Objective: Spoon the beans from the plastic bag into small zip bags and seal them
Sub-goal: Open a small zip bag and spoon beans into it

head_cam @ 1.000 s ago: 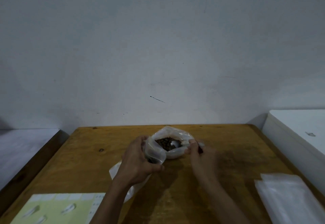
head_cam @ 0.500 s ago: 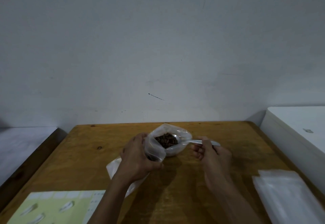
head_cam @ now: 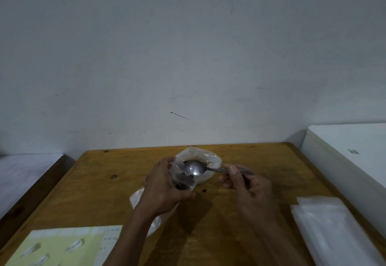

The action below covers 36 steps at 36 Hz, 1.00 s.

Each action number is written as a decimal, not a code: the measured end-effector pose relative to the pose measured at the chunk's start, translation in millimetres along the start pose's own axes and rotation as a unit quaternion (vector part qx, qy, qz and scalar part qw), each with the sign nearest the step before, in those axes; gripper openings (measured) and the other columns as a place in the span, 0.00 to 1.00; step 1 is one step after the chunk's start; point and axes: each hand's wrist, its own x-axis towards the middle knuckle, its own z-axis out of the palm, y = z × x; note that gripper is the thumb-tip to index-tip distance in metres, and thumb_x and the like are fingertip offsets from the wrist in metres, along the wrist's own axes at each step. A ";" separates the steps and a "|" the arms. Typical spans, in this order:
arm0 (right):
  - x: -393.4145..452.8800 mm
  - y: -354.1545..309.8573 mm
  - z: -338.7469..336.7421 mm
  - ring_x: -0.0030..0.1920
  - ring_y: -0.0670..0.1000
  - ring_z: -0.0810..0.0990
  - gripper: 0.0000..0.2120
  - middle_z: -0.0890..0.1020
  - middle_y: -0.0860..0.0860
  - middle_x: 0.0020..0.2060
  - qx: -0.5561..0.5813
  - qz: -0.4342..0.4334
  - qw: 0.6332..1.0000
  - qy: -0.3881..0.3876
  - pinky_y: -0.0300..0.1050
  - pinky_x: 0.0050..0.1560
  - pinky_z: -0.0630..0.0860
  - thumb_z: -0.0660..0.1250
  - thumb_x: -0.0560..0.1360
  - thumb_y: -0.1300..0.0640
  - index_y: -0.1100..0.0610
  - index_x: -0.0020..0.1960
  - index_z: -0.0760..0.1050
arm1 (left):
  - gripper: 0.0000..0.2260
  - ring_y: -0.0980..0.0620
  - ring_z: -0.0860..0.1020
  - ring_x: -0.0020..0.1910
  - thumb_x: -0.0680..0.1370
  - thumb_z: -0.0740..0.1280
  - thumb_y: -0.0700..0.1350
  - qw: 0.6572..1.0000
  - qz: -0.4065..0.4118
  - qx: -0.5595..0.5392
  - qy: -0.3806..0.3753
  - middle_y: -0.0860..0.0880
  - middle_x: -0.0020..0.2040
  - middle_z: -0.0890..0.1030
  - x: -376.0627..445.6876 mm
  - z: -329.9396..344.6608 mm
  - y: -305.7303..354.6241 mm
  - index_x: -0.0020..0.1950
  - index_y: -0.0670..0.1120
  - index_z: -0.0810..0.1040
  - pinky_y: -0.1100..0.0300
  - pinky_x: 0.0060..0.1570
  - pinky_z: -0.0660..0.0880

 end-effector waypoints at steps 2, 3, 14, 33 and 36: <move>1.9 -0.9 -2.2 0.39 0.45 0.84 0.09 0.86 0.48 0.38 -0.002 -0.013 1.000 0.020 0.35 0.38 0.80 0.63 0.79 0.54 0.50 0.50 0.82 | 0.53 0.50 0.73 0.64 0.51 0.77 0.65 1.000 0.006 -0.007 0.011 0.56 0.63 0.72 -0.9 -1.7 0.4 0.74 0.54 0.63 0.42 0.63 0.74; 3.2 -1.2 -2.9 0.39 0.45 0.84 0.08 0.86 0.48 0.38 -0.007 -0.019 0.999 0.029 0.35 0.38 0.80 0.63 0.79 0.55 0.49 0.50 0.82 | 0.52 0.51 0.73 0.63 0.53 0.79 0.63 1.000 0.009 -0.010 0.018 0.57 0.62 0.71 -1.3 -2.8 0.6 0.74 0.53 0.64 0.42 0.63 0.74; 17.9 15.8 12.6 0.26 0.40 0.77 0.11 0.84 0.48 0.31 -0.099 0.005 0.992 0.075 0.30 0.24 0.67 0.65 0.81 0.53 0.53 0.44 0.84 | 0.48 0.56 0.73 0.61 0.58 0.85 0.53 0.991 0.070 -0.064 0.099 0.56 0.64 0.72 -10.1 -12.8 -2.5 0.73 0.54 0.65 0.63 0.52 0.72; 19.8 -20.8 34.0 0.63 0.45 0.68 0.22 0.74 0.42 0.59 -0.253 -0.035 0.967 -0.011 0.47 0.61 0.71 0.68 0.70 0.34 0.44 0.58 0.79 | 0.48 0.64 0.71 0.63 0.57 0.85 0.54 0.967 0.075 -0.196 0.146 0.59 0.65 0.72 -18.9 -22.2 2.0 0.70 0.60 0.63 0.64 0.57 0.72; 15.0 -41.9 47.0 0.60 0.41 0.69 0.17 0.75 0.37 0.53 -0.221 -0.080 0.966 -0.106 0.45 0.58 0.72 0.69 0.68 0.33 0.42 0.50 0.84 | 0.47 0.65 0.71 0.63 0.57 0.83 0.57 0.965 0.069 -0.207 0.147 0.60 0.64 0.72 -20.3 -21.8 7.6 0.71 0.59 0.63 0.69 0.52 0.71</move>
